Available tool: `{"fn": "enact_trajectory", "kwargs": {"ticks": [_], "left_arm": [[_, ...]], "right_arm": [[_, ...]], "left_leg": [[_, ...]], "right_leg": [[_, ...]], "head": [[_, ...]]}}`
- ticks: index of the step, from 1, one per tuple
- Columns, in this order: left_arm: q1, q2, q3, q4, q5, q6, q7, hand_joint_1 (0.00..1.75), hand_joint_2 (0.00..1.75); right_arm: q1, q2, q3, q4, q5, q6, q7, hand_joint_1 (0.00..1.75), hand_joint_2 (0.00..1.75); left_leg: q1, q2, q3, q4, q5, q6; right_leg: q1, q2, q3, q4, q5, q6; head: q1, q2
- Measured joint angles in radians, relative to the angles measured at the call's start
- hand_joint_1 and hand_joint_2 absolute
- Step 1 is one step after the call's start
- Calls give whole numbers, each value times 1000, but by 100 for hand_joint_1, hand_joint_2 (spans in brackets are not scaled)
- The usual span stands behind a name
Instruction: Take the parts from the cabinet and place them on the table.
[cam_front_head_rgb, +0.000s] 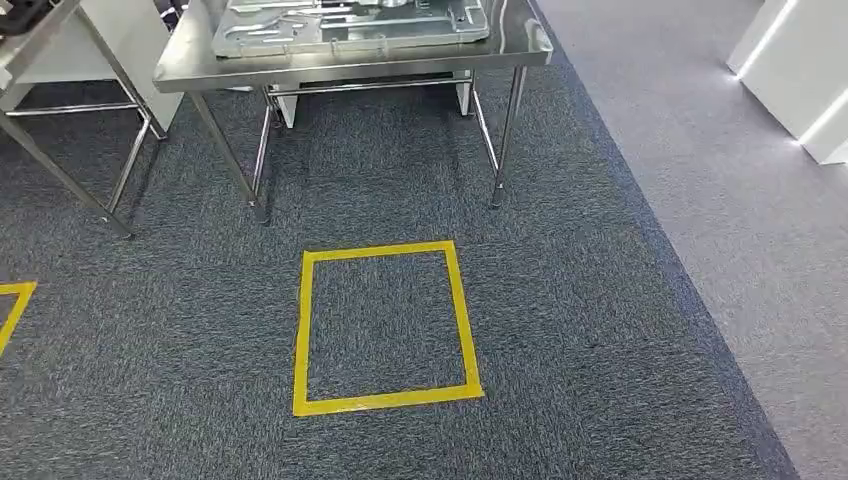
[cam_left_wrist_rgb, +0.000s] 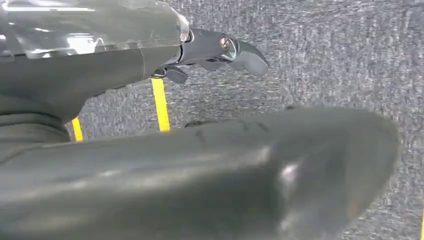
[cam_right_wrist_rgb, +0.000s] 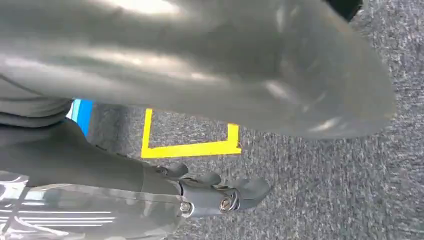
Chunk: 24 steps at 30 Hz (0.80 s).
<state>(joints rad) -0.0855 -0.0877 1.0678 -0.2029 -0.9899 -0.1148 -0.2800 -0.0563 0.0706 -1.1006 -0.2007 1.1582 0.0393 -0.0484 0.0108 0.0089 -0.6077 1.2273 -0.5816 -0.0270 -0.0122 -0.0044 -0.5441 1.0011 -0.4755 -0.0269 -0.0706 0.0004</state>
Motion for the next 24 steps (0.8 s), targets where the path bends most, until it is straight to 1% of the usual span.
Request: {"fn": "enact_trajectory", "kwargs": {"ticks": [1, 2, 3, 4, 6, 7, 8, 9, 10, 11, 12, 13, 14, 15, 16, 17, 18, 19, 20, 21, 22, 23, 24], "left_arm": [[-1, 0, 0, 0, 0, 0, 0, 0, 0], [-1, 1, 0, 0, 0, 0, -1, 0, 0], [-2, 3, 0, 0, 0, 0, -1, 0, 0], [-3, 3, 0, 0, 0, 0, -2, 0, 0], [0, 3, 0, 0, 0, 0, -2, 0, 0], [1, 3, 0, 0, 0, 0, -2, 0, 0], [0, 2, 0, 0, 0, 0, -2, 0, 0], [-2, 2, 0, 0, 0, 0, -2, 0, 0], [-3, 2, 0, 0, 0, 0, -2, 0, 0], [-3, 2, 0, 0, 0, 0, -2, 0, 0], [-2, 2, 0, 0, 0, 0, -2, 0, 0], [-1, 2, 0, 0, 1, 0, -2, 0, 0], [-1, 2, 0, 0, 1, 0, -2, 0, 0], [-1, 2, 0, 0, 1, 0, -2, 0, 0], [-1, 2, 0, 0, 1, 0, -2, 0, 0], [-1, 2, 0, 0, 1, 0, -2, 0, 0], [-1, 2, 0, 0, 1, 0, -2, 0, 0], [-3, 2, 0, 0, 1, 0, -2, 0, 0], [-4, 2, 0, 0, 1, 0, -2, 0, 0], [-4, 2, 0, 0, 1, 0, -2, 0, 0], [-4, 2, 0, 0, 1, 0, -2, 0, 0], [-4, 3, 0, 0, 1, 0, -2, 0, 0], [-3, 3, 0, 0, 1, 0, -2, 0, 0]], "right_arm": [[0, 0, 0, 0, 0, 0, 0, 0, 0], [0, 1, 0, 0, 0, 0, 0, 0, 0], [0, 2, 0, 0, 0, 0, -1, 0, 0], [-1, 3, 0, 0, 0, 0, -2, 0, 0], [-1, 3, 0, 0, 0, 0, -2, 0, 0], [-1, 3, 0, 0, 0, 0, -2, 0, 0], [-1, 2, 0, 0, 0, 0, -2, 0, 0], [-1, 2, 0, 0, 0, 0, -2, 0, 0], [0, 2, 0, 0, 0, 0, -2, 0, 0], [0, 2, 0, 0, 0, 0, -2, 0, 0], [1, 2, 0, 0, 0, 0, -2, 0, 0], [3, 2, 0, 0, 0, 0, -2, 0, 0], [4, 2, 0, 0, 0, 0, -2, 0, 0], [5, 2, 0, 0, 0, 0, -2, 0, 0], [5, 2, 0, 0, 0, 0, -2, 0, 0], [4, 2, 0, 0, 0, 0, -2, 0, 0], [3, 2, 0, 0, 0, 0, -2, 0, 0], [2, 2, 0, 0, 0, 0, -2, 0, 0], [1, 2, 0, 0, 0, 0, -2, 0, 0], [2, 2, 0, 0, 0, 0, -2, 0, 0], [3, 2, 0, 0, 0, 0, -2, 0, 0], [3, 3, 0, 0, 0, 0, -2, 0, 0], [3, 4, 0, 0, 0, 0, -2, 0, 0]], "left_leg": [[0, 0, 44, -89, 46, 3], [0, 0, 89, -182, 87, 10], [-5, 0, 108, -226, 82, 18], [-7, 0, 108, -241, 81, 20], [-10, 0, 99, -235, 83, 28], [-7, 0, 98, -241, 88, 36], [2, 2, 106, -252, 98, 45], [-1, 2, 104, -255, 102, 52], [-2, 3, 99, -255, 104, 57], [-4, 3, 96, -254, 105, 59], [-5, 4, 94, -253, 106, 59], [-6, 4, 91, -251, 106, 59], [-6, 3, 89, -247, 106, 59], [-6, 2, 89, -243, 105, 57], [-6, 2, 89, -240, 103, 55], [-5, 1, 89, -235, 100, 51], [-6, 1, 87, -231, 97, 46], [-13, 1, 82, -224, 93, 39], [-13, 1, 82, -226, 95, 35], [-12, 2, 82, -227, 97, 30], [-11, 2, 83, -230, 99, 23], [-11, 1, 83, -227, 95, 17], [-8, 0, 76, -210, 78, 13]], "right_leg": [[0, 0, 1, 1, 0, 1], [0, 0, 3, 1, 1, 3], [4, 1, 1, 2, 1, 10], [6, 2, -5, 6, 3, 17], [2, 1, -8, 3, 9, 30], [5, 1, -8, 2, 11, 37], [3, 1, -11, 9, 4, 41], [1, 3, -24, 39, -24, 46], [-1, 4, -54, 100, -67, 48], [-2, 4, -91, 182, -108, 51], [-3, 4, -123, 254, -137, 54], [-3, 4, -144, 303, -147, 56], [-3, 4, -140, 300, -131, 58], [-4, 3, -111, 248, -94, 58], [-5, 3, -76, 181, -57, 57], [-6, 3, -22, 78, -11, 54], [-6, 3, 4, 20, -16, 49], [2, 4, 4, 13, -16, 42], [0, 5, 0, 16, -15, 36], [1, 6, -1, 17, -15, 31], [4, 6, -1, 16, -14, 25], [-2, 4, 1, 6, -7, 15], [-3, 3, 1, 3, -4, 10]], "head": [[0, 0], [0, 0], [0, 0], [0, 0], [0, 0], [0, 0], [0, 0], [1, 0], [0, 0], [0, 0], [1, 0], [0, 0], [0, 0], [0, 0], [0, 0], [0, 0], [0, 0], [0, 0], [0, 0], [0, 0], [0, 0], [0, 0], [0, 0]]}}
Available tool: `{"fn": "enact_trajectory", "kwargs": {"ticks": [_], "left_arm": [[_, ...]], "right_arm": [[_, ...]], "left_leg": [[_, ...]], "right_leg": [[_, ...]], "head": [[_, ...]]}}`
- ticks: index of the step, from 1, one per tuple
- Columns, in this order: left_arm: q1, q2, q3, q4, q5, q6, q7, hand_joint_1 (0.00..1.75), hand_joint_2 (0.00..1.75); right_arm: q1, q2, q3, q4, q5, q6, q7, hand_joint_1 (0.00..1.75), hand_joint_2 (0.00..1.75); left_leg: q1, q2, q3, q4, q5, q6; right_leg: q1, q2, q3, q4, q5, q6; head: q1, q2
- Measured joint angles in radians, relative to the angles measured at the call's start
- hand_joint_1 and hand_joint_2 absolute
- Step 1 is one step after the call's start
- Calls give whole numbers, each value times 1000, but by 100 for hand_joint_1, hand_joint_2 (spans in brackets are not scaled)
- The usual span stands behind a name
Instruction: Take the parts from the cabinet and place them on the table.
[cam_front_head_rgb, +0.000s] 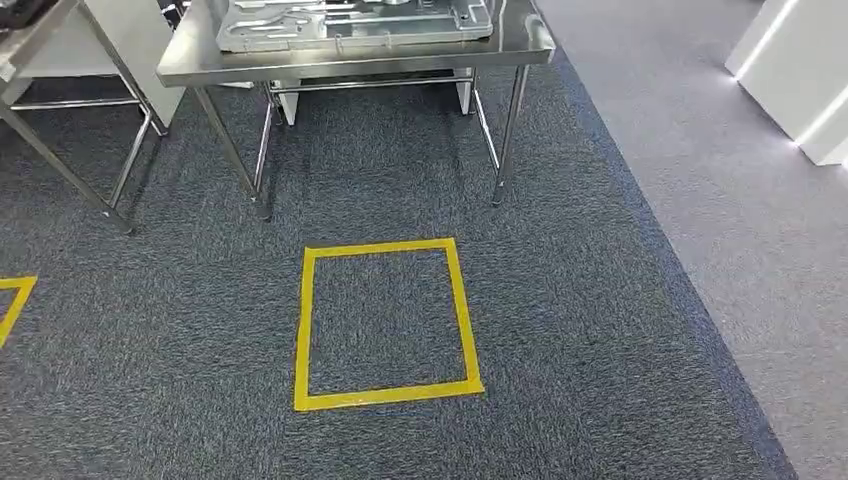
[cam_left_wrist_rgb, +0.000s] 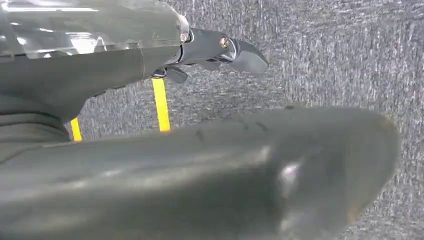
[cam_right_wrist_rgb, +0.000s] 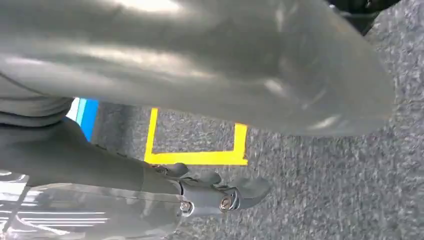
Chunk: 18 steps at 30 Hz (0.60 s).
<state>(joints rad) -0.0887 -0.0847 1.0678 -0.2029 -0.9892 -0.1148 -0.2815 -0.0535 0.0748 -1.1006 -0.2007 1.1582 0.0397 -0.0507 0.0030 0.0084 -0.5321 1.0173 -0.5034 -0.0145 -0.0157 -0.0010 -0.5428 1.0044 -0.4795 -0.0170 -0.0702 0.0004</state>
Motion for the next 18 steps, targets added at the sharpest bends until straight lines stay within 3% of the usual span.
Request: {"fn": "enact_trajectory", "kwargs": {"ticks": [1, 3, 4, 5, 6, 8, 9, 10, 13, 14, 15, 16, 17, 18], "left_arm": [[0, 0, 0, 0, 0, 0, 0, 0, 0], [1, 0, 0, 0, 0, 0, 0, 0, 0], [2, 0, 0, 0, 0, 0, 0, 0, 0], [4, 0, 0, 0, 0, 0, 0, 0, 0], [5, 0, 0, 0, 0, 0, 0, 0, 0], [3, 0, 0, 0, 0, 0, 0, 0, 0], [3, 1, 0, 0, 0, 0, 0, 0, 0], [2, 2, 0, 0, 0, 0, 0, 0, 0], [4, 2, 0, 0, 0, 0, 0, 0, 0], [5, 2, 0, 0, 0, 0, 0, 0, 0], [3, 2, 0, 0, 0, 0, 0, 0, 0], [2, 2, 0, 0, 0, 0, 0, 0, 0], [1, 2, 0, 0, 0, 0, -1, 0, 0], [1, 2, 0, 0, 0, 0, 0, 0, 0]], "right_arm": [[0, 0, 0, 0, 0, 0, 0, 0, 0], [0, 0, 0, 0, 0, 0, 0, 0, 0], [1, 0, 0, 0, 0, 0, 0, 0, 0], [1, 0, 0, 0, 0, 0, 0, 0, 0], [1, 0, 0, 0, 0, 0, 0, 0, 0], [0, 0, 0, 0, 0, 0, 0, 0, 0], [0, 0, 0, 0, 0, 0, 0, 0, 0], [0, 1, 0, 0, 0, 0, 0, 0, 0], [0, 0, 0, 0, 0, 0, 0, 0, 0], [0, 0, 0, 0, 0, 0, 0, 0, 0], [0, 0, 0, 0, 0, 0, 0, 0, 0], [0, 0, 0, 0, 0, 0, 0, 0, 0], [0, 0, 0, 0, 0, 0, 0, 0, 0], [0, 0, 0, 0, 0, 0, 0, 0, 0]], "left_leg": [[1, 0, -27, 58, -41, -5], [6, 0, -100, 223, -122, -14], [7, 0, -128, 286, -141, -16], [8, 0, -136, 304, -136, -17], [8, 0, -117, 268, -104, -16], [8, 0, -27, 89, -10, -7], [7, 0, 13, 6, 19, 1], [-1, 1, 23, -21, 4, 5], [-5, 0, 16, -21, 8, 18], [3, -1, 18, -34, 16, 29], [6, 2, 25, -41, 23, 34], [7, 2, 23, -42, 25, 39], [6, 3, 18, -41, 27, 43], [4, 3, 16, -41, 28, 44]], "right_leg": [[-1, -1, -3, 0, 1, -6], [2, -1, -8, 0, 2, -8], [3, -1, -10, 0, 2, -9], [3, -1, -10, 1, 3, -9], [4, 0, -8, 1, 3, -9], [4, 1, -3, 2, 2, -7], [4, 1, -2, 2, 2, -5], [11, 1, -4, 6, 1, 3], [4, 0, -7, 2, 7, 21], [9, 0, -6, 1, 7, 30], [3, 1, -9, 15, -5, 34], [5, 1, -22, 40, -28, 34], [2, 2, -66, 133, -87, 36], [1, 1, -106, 221, -126, 39]], "head": [[0, 0], [0, 0], [0, 0], [0, 0], [0, 0], [0, 0], [0, 0], [0, 0], [0, 0], [0, 0], [0, 0], [0, 0], [0, 0], [0, 0]]}}
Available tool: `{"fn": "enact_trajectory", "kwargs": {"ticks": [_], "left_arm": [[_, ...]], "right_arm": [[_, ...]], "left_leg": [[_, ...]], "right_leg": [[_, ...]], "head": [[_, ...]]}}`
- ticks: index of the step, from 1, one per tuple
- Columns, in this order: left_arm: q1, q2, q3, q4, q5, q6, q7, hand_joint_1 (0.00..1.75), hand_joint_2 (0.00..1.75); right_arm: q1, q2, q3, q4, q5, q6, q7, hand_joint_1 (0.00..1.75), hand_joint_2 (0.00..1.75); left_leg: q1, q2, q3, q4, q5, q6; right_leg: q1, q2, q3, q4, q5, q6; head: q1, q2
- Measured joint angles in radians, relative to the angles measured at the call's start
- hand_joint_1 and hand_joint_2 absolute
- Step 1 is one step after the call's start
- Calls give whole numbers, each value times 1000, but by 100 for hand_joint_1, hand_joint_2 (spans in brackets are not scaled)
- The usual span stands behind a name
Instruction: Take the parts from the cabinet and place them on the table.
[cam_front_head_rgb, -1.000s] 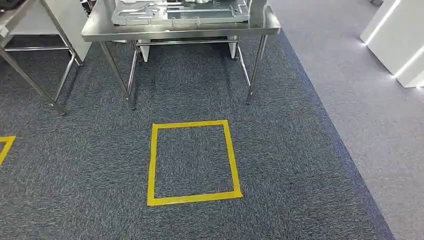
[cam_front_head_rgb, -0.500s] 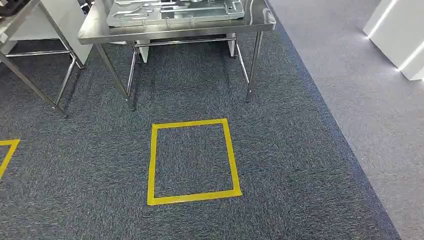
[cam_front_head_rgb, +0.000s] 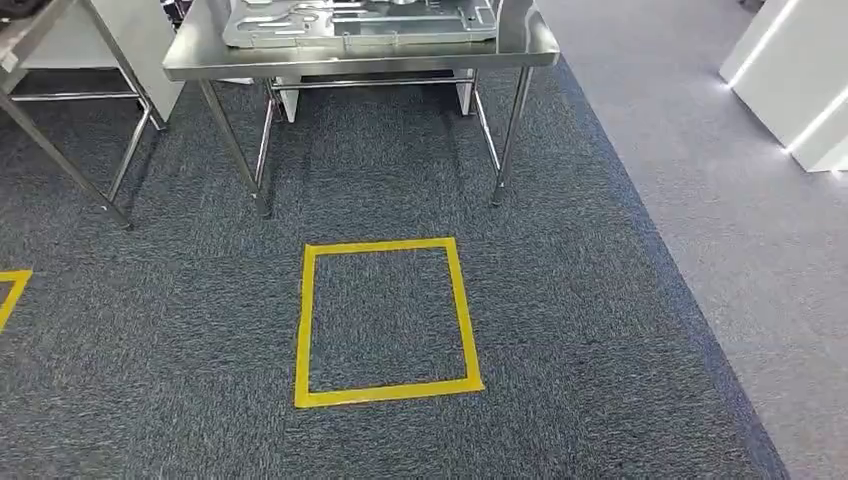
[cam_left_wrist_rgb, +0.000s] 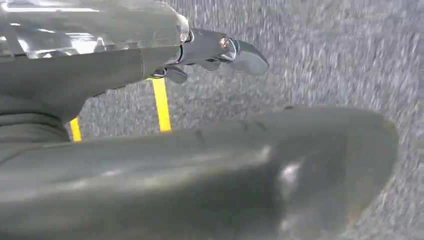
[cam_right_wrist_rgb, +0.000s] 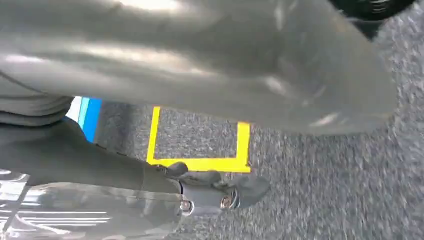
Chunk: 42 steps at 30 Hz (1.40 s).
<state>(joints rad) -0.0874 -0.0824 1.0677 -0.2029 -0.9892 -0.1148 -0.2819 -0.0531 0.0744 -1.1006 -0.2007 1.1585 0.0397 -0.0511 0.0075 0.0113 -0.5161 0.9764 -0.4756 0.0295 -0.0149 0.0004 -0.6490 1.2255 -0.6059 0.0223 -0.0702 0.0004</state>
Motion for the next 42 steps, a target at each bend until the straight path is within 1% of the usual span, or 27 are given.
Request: {"fn": "enact_trajectory", "kwargs": {"ticks": [1, 2, 3, 6, 7, 11, 12, 13, 16, 17, 18, 20, 21, 25, 26, 27, 28, 30, 32, 33, 34, 35, 37, 38, 39, 40, 42], "left_arm": [[1, 0, 0, 0, 0, 0, 0, 0, 0], [2, 0, 0, 0, 0, 0, 0, 0, 0], [2, 0, 0, 0, 0, 0, 0, 0, 0], [1, -1, 0, 0, 0, 0, 0, 0, 0], [1, -1, 0, 0, 0, 0, 0, 0, 0], [-2, -1, 0, 0, 0, 0, 0, 0, 0], [-1, 0, 0, 0, 0, 0, 0, 0, 0], [-1, 0, 0, 0, 0, 0, 0, 0, 0], [1, 0, 0, 0, 0, 0, 0, 0, 0], [2, -1, 0, 0, 0, 0, 0, 0, 0], [3, -1, 0, 0, 0, 0, 0, 0, 0], [3, 0, 0, 0, 0, 0, 0, 0, 0], [3, 0, 0, 0, 0, 0, 0, 0, 0], [2, 0, 0, 0, 0, 0, 0, 0, 0], [1, 3, 0, 0, 0, 0, 0, 0, 0], [2, 3, 0, 0, 0, 0, 0, 0, 0], [1, 2, 0, 0, 0, 0, 0, 0, 0], [1, 2, 0, 0, 0, 0, 0, 0, 0], [6, 1, 0, 0, 2, 33, 6, 0, 0], [13, -2, 0, 0, 2, 51, -1, 0, 0], [22, -5, 0, 0, 1, 58, -15, 0, 0], [27, -7, 0, 0, 0, 60, -32, 0, 0], [34, -11, 0, 0, -2, 61, -48, 0, 0], [34, -13, 0, 0, -1, 60, -56, 0, 0], [33, -15, 0, 0, 2, 58, -60, 0, 0], [32, -15, 0, 0, 8, 57, -66, 0, 0], [34, -15, 4, 0, 19, 55, -69, 0, 0]], "right_arm": [[1, 0, 0, 0, 0, 0, 0, 0, 0], [1, 0, 0, 0, 0, 0, 0, 0, 0], [2, 0, 0, 0, 0, 0, 0, 0, 0], [2, -2, 0, 0, 0, 0, 0, 0, 0], [1, -2, 0, 0, 0, 0, 0, 0, 0], [0, -1, 0, 0, 0, 0, 0, 0, 0], [0, 1, 0, 0, 0, 0, 0, 0, 0], [0, 0, 0, 0, 0, 0, 0, 0, 0], [0, 0, 0, 0, 0, 0, 0, 0, 0], [1, 0, 0, 0, 0, 0, 0, 0, 0], [1, 0, 0, 0, 0, 0, 0, 0, 0], [0, 0, 0, 0, 0, 0, 0, 0, 0], [0, 0, 0, 0, 0, 0, 0, 0, 0], [0, 0, 0, 0, 0, 0, 0, 0, 0], [0, 2, 0, 0, 0, 0, 0, 0, 0], [0, 3, 0, 0, 0, 3, 0, 0, 0], [-1, 2, 0, 0, 0, 4, 0, 0, 0], [-2, 0, 0, 0, 0, 3, 0, 0, 0], [-1, 0, 23, 0, 119, -38, 6, 0, 0], [2, 0, 71, 0, 233, -65, 13, 0, 0], [4, -2, 122, 0, 303, -75, 23, 0, 0], [6, -3, 170, 0, 345, -77, 32, 0, 0], [6, -3, 218, 0, 360, -78, 46, 0, 0], [7, -3, 236, 0, 366, -77, 50, 0, 0], [7, -3, 249, 2, 369, -76, 53, 0, 0], [6, -2, 269, 3, 378, -71, 59, 0, 0], [4, -1, 299, 3, 391, -55, 69, 0, 0]], "left_leg": [[-1, 0, -2, 1, 0, 0], [-1, 0, -3, 3, 0, 0], [-1, 0, -3, 4, 0, 0], [0, -2, -1, 15, -7, -10], [-7, -2, -5, 21, -13, -18], [-6, -2, -7, 22, -12, -40], [-3, -3, -10, 31, -21, -45], [-3, -3, -24, 64, -48, -49], [3, -3, -132, 301, -165, -60], [3, -3, -153, 346, -171, -61], [3, -3, -149, 338, -154, -60], [3, -3, -79, 191, -66, -52], [3, -3, -61, 155, -50, -49], [2, -3, -47, 125, -36, -47], [-2, -4, -3, 28, -21, -33], [-13, -3, -8, 22, -17, -23], [1, -3, 1, 4, -2, -9], [-1, -3, 0, -2, 5, -1], [-2, -7, -6, -1, 6, 0], [-2, -9, -8, 0, 6, 0], [-2, -13, -9, 2, 6, -1], [-2, -18, -9, 4, 6, -1], [-2, -38, -9, 10, 6, -5], [-2, -48, -13, 14, 4, -9], [-8, -55, -19, 23, 1, -17], [-7, -65, -23, 23, 2, -24], [-4, -77, -27, 19, 7, -36]], "right_leg": [[0, 0, -33, 70, -23, 2], [-1, 0, -48, 101, -22, 4], [-1, 0, -39, 83, 2, 5], [-3, -1, 78, -156, 126, -1], [0, -1, 100, -203, 117, -5], [5, 2, 92, -207, 124, -29], [-2, 0, 94, -214, 130, -38], [-3, -1, 92, -215, 131, -43], [1, -1, 86, -214, 132, -48], [2, -1, 86, -213, 132, -48], [3, -1, 87, -212, 132, -48], [4, 0, 90, -212, 132, -48], [5, 1, 91, -212, 132, -48], [5, 1, 92, -212, 132, -48], [5, 0, 91, -211, 132, -45], [2, -1, 89, -214, 137, -21], [6, -2, 88, -210, 134, -9], [2, 0, 60, -143, 79, -3], [-1, 0, -19, 30, -9, 5], [-1, 0, -43, 87, -24, 8], [-1, 0, -46, 96, -17, 10], [-2, 0, -28, 62, 10, 10], [-5, 9, 62, -107, 96, 5], [-9, 45, 108, -193, 122, 1], [-5, 72, 113, -211, 106, -2], [-5, 54, 111, -211, 111, -10], [2, 41, 111, -209, 111, -22]], "head": [[0, 0], [0, 0], [0, 0], [0, 0], [0, 0], [0, 0], [0, 0], [0, 0], [0, 0], [0, 0], [0, 0], [0, 0], [0, 0], [0, 0], [0, 0], [0, 0], [0, 0], [0, 0], [0, 0], [0, 0], [0, 0], [0, 0], [0, 0], [0, 0], [0, 0], [0, 0], [0, 0]]}}
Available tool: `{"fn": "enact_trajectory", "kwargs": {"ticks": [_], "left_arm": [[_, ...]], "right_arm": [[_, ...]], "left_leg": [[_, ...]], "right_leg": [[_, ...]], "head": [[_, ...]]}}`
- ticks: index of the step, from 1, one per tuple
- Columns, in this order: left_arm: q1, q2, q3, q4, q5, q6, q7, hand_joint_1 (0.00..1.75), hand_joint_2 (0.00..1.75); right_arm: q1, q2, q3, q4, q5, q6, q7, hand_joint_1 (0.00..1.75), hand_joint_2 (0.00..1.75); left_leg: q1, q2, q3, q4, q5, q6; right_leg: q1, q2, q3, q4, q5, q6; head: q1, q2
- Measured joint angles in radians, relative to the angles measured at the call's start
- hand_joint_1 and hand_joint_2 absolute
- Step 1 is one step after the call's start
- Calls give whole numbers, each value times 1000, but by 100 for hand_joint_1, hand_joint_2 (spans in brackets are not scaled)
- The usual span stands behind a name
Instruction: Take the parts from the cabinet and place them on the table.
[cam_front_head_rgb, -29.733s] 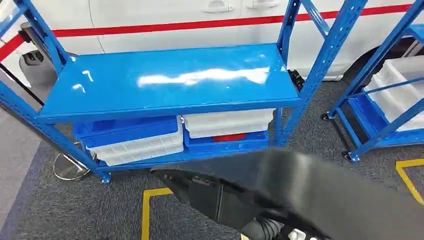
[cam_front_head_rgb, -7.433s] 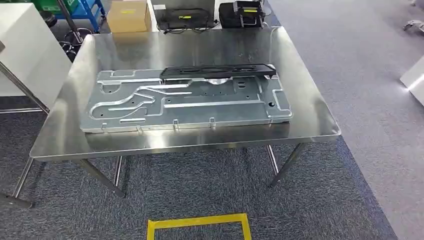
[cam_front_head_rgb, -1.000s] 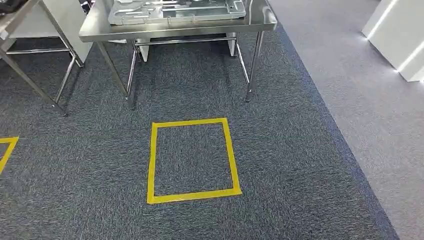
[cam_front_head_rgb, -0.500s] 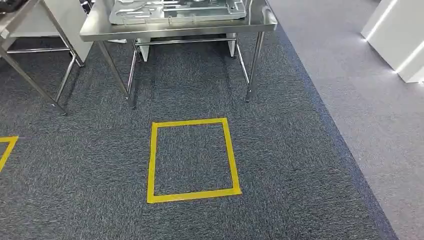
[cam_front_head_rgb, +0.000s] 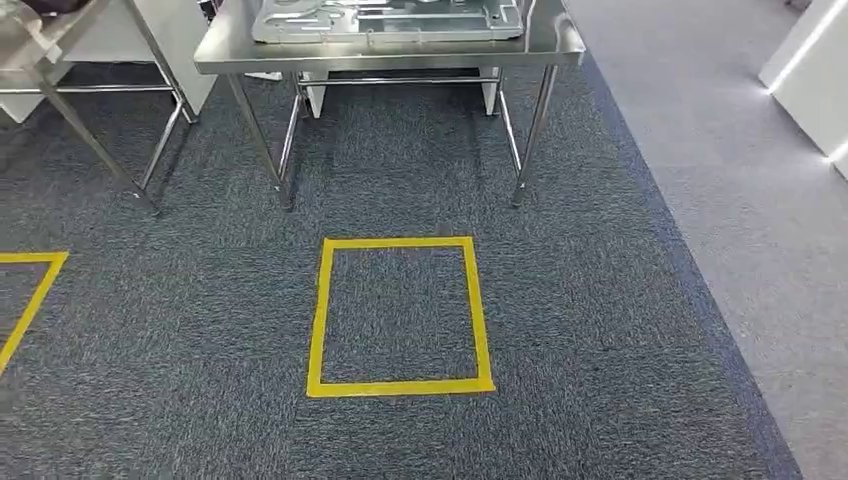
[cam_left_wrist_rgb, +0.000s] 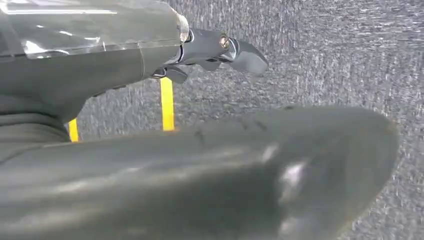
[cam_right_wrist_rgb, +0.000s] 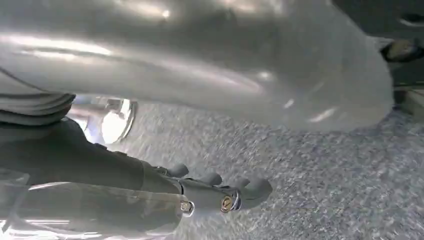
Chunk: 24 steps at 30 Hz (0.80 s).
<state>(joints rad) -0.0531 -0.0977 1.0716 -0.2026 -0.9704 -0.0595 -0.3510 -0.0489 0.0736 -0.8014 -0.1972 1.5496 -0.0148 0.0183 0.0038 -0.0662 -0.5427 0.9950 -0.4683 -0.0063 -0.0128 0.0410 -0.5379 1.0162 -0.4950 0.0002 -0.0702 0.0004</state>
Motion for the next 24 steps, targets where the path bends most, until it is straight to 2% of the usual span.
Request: {"fn": "enact_trajectory", "kwargs": {"ticks": [1, 2, 3, 4, 5, 6, 7, 8, 9, 10, 11, 12, 13, 16, 17, 18, 19, 20, 21, 22, 23, 24], "left_arm": [[2, 0, 3, 0, 1, 0, 1, 0, 0], [4, 0, 8, 0, 2, 2, 7, 0, 0], [4, 0, 11, 0, 1, 7, 21, 0, 0], [5, 0, 14, 0, 0, 12, 35, 0, 0], [5, 0, 15, 0, -3, 20, 53, 0, 0], [7, 0, 15, 0, -4, 26, 66, 0, 0], [11, 0, 16, 0, -6, 32, 78, 0, 0], [14, 1, 16, 0, -8, 36, 86, 0, 0], [17, 1, 17, 0, -8, 41, 94, 0, 0], [17, 4, 19, 0, -7, 44, 98, 0, 0], [16, 7, 20, 0, -6, 45, 100, 0, 0], [13, 10, 22, 0, -4, 46, 100, 0, 0], [10, 13, 23, 0, -4, 46, 101, 0, 0], [17, 15, 25, 0, -4, 47, 103, 0, 0], [18, 15, 27, 0, -3, 47, 103, 0, 0], [18, 16, 29, 0, -3, 47, 104, 0, 0], [16, 16, 30, 0, -3, 48, 104, 0, 0], [13, 16, 30, 0, -3, 48, 104, 0, 0], [13, 16, 31, 0, -3, 48, 104, 0, 0], [14, 16, 31, 0, -3, 48, 104, 0, 0], [15, 16, 32, 0, -3, 48, 104, 0, 0], [16, 16, 33, 0, -3, 48, 104, 0, 0]], "right_arm": [[-1, 2, 11, 0, 5, 4, 4, 0, 0], [-1, 4, 19, 0, 9, 7, 6, 0, 0], [0, 4, 27, 0, 10, 10, 12, 0, 0], [3, 4, 32, 0, 10, 11, 13, 0, 0], [5, 4, 36, 0, 10, 9, 13, 0, 0], [6, 4, 40, 0, 10, 7, 13, 0, 0], [6, 4, 45, 0, 9, 2, 12, 0, 0], [5, 6, 49, 0, 8, -3, 9, 0, 0], [4, 10, 52, 0, 8, -7, 5, 0, 0], [3, 14, 54, 0, 7, -8, 2, 0, 0], [3, 19, 56, 0, 8, -8, 2, 0, 0], [4, 22, 60, 0, 8, -8, 2, 0, 0], [3, 25, 61, 1, 8, -8, 1, 0, 0], [-6, 32, 65, 1, 9, -8, 1, 0, 0], [-5, 32, 69, 1, 9, -9, 1, 0, 0], [-4, 32, 70, 1, 9, -9, 1, 0, 0], [-2, 32, 71, 1, 9, -9, 1, 0, 0], [-1, 32, 71, 2, 9, -8, 1, 0, 0], [0, 32, 71, 2, 9, -8, 1, 0, 0], [1, 32, 71, 3, 9, -8, 1, 0, 0], [1, 32, 71, 3, 9, -8, 1, 0, 0], [1, 32, 72, 3, 9, -8, 1, 0, 0]], "left_leg": [[0, -9, -2, 1, 0, -7], [3, 8, -4, 15, -11, -10], [1, 33, -23, 54, -41, -14], [4, 47, -59, 130, -87, -19], [6, 51, -98, 215, -129, -24], [7, 53, -135, 295, -159, -27], [8, 55, -153, 336, -162, -29], [8, 58, -145, 318, -142, -29], [8, 62, -111, 252, -101, -26], [7, 71, -64, 158, -57, -23], [5, 100, -14, 67, -20, -17], [0, 144, 12, 6, -21, -8], [-6, 128, 9, 4, -16, 1], [-9, 101, 5, 1, -12, 15], [3, 92, 16, -12, -1, 22], [2, 83, 16, -16, 2, 29], [2, 76, 13, -15, 6, 33], [1, 65, 10, -15, 7, 35], [0, 55, 8, -15, 8, 36], [0, 41, 6, -13, 8, 36], [0, 30, 7, -11, 8, 36], [0, 16, 7, -9, 8, 35]], "right_leg": [[-5, -9, 1, -6, 4, -7], [-9, -23, 2, -10, 9, -16], [-9, -29, 0, -11, 7, -23], [-7, -41, -1, -11, 7, -25], [-6, -52, -1, -11, 6, -26], [-4, -64, -2, -10, 5, -28], [-3, -75, -1, -10, 4, -28], [-2, -84, 0, -10, 3, -28], [-1, -94, 2, -10, 2, -27], [-1, -103, 5, -10, 0, -25], [1, -113, 9, -10, -2, -23], [4, -122, 13, -9, -4, -19], [8, -129, 13, -7, -8, -10], [7, -154, 21, -11, -8, 5], [3, -145, 22, -3, -16, 12], [1, -97, 11, 25, -41, 16], [-2, -69, -15, 82, -81, 17], [-3, -53, -57, 170, -127, 20], [-3, -47, -95, 251, -159, 22], [-3, -45, -122, 301, -167, 23], [-3, -45, -122, 298, -148, 24], [-3, -44, -102, 251, -110, 23]], "head": [[0, 0], [0, 0], [0, 0], [0, 0], [0, 0], [0, 0], [0, 0], [0, 0], [0, 0], [0, 0], [0, 0], [0, 0], [0, 0], [0, 0], [0, 0], [0, 0], [0, 0], [0, 0], [0, 0], [0, 0], [0, 0], [0, 0]]}}
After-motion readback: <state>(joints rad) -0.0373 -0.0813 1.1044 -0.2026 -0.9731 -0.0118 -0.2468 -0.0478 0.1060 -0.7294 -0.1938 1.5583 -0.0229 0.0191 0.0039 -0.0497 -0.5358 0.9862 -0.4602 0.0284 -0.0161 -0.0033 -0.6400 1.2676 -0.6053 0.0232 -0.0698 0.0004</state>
